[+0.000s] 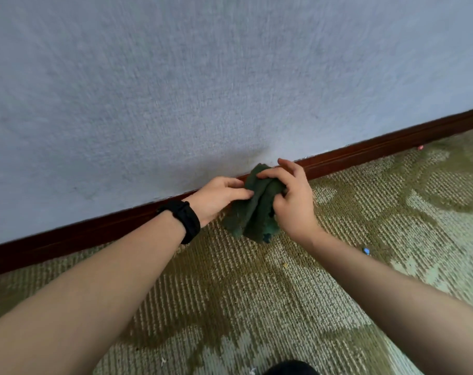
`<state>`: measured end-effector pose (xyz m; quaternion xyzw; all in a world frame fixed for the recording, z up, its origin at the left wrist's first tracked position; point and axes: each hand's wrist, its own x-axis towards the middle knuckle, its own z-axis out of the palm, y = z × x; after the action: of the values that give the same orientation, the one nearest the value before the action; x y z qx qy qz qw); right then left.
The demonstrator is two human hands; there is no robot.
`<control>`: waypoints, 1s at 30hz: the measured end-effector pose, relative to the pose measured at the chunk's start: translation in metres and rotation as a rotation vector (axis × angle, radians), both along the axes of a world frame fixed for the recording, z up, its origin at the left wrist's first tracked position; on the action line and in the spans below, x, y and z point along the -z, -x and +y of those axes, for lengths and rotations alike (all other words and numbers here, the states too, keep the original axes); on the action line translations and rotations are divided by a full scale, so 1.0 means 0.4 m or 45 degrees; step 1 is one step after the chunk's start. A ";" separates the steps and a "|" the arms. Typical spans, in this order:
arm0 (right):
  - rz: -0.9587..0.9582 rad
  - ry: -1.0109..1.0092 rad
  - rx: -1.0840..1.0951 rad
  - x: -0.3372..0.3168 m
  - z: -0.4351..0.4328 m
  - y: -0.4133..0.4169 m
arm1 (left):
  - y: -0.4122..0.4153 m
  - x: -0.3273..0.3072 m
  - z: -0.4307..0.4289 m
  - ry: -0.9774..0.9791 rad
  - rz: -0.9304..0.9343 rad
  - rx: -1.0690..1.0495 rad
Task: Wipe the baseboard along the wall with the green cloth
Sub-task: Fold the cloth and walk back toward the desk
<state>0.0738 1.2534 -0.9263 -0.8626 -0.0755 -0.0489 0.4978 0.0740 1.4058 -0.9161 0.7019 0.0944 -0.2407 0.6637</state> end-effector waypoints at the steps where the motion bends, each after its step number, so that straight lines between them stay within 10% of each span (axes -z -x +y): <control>1: 0.019 0.004 0.018 -0.010 0.007 0.001 | -0.001 -0.017 0.003 -0.006 -0.002 0.023; 7: 0.179 -0.279 -0.018 -0.115 0.019 -0.019 | -0.043 -0.135 0.015 -0.096 -0.073 0.115; 15: 1.033 -0.919 -0.102 -0.332 -0.109 0.016 | -0.054 -0.333 -0.068 -0.353 -0.112 0.447; 30: 0.770 -1.187 0.355 -0.772 -0.291 0.040 | -0.104 -0.808 -0.292 -0.398 -0.175 0.666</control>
<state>0.0576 1.1372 -0.6173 -0.5294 0.2142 0.1067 0.8139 0.1155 1.2889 -0.5927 0.8105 -0.0988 -0.3380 0.4681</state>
